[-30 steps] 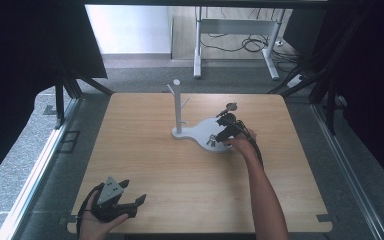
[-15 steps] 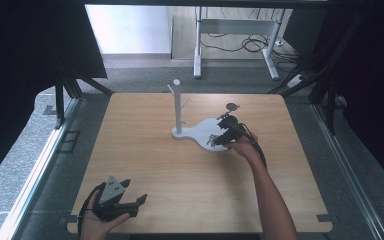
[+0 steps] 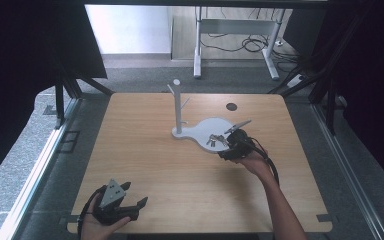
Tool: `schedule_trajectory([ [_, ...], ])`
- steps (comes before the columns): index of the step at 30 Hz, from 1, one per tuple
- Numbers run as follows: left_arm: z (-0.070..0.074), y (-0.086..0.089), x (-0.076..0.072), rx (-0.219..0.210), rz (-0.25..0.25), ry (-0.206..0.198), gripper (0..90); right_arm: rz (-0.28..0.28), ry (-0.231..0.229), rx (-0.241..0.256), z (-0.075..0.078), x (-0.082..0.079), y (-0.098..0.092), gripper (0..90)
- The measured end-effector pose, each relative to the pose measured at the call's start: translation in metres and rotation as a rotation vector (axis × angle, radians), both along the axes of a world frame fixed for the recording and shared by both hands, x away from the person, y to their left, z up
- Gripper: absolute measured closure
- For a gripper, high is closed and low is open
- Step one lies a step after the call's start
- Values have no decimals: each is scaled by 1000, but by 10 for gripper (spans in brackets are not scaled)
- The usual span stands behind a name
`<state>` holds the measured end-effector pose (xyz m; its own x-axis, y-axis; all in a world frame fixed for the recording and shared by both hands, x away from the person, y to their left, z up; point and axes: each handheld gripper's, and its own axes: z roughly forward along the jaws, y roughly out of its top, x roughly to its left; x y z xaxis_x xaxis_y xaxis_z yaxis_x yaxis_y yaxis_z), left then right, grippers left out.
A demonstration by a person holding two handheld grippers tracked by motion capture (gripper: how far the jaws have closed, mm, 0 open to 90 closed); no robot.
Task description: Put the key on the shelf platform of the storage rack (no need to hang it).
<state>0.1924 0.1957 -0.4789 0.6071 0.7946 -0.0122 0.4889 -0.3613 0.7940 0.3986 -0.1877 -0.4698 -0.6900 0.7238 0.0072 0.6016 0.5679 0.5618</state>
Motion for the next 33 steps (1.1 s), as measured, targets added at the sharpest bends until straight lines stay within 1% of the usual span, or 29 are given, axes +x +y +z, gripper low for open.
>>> schedule_trajectory([
  [2, 0, 0, 0, -1, 0, 0, 250, -10, -22, 11, 0, -10, -7, 434],
  [5, 0, -2, -1, 8, -2, 2, 250, -16, -31, 36, -1, -26, -18, 435],
  [6, 0, -2, -1, 8, -2, 2, 250, -16, -31, 36, -1, -26, -18, 435],
  [7, 0, -3, 0, 10, -2, 1, 250, -16, -42, 41, -3, -32, -22, 436],
  [8, 0, -3, 0, 9, 0, 1, 250, -20, -54, 57, -5, -46, -31, 437],
  [9, 0, -3, 0, 9, 0, 1, 250, -20, -54, 57, -5, -46, -31, 437],
  [10, -1, -3, 0, 11, 2, 2, 250, -21, -63, 72, -9, -59, -39, 437],
  [13, -2, -3, 0, 14, 5, 5, 250, -29, -77, 92, -16, -75, -51, 437],
  [14, -2, -3, 0, 14, 5, 5, 250, -29, -77, 92, -16, -75, -51, 437],
  [15, -3, -3, 1, 16, 6, 8, 250, -41, -84, 108, -22, -87, -59, 439],
  [16, -4, -4, 1, 19, 5, 10, 250, -43, -88, 112, -24, -90, -62, 440],
  [17, -4, -4, 1, 19, 5, 10, 250, -43, -88, 112, -24, -90, -62, 440],
  [18, -4, -4, 1, 19, 4, 11, 250, -55, -93, 123, -31, -99, -71, 442],
  [20, -6, -6, 2, 22, 2, 14, 250, -68, -91, 125, -36, -103, -76, 450],
  [22, -6, -7, 2, 23, -1, 16, 250, -74, -89, 108, -39, -105, -80, 451],
  [25, -7, -8, 2, 27, -3, 18, 251, -91, -92, 119, -42, -107, -85, 456],
  [30, -6, -7, 2, 25, -3, 15, 250, -88, -77, 98, -50, -106, -84, 454],
  [32, -5, -6, 2, 23, -2, 15, 250, -91, -79, 97, -50, -106, -83, 454],
  [33, -5, -6, 1, 21, -1, 14, 251, -88, -91, 101, -49, -107, -82, 454],
])
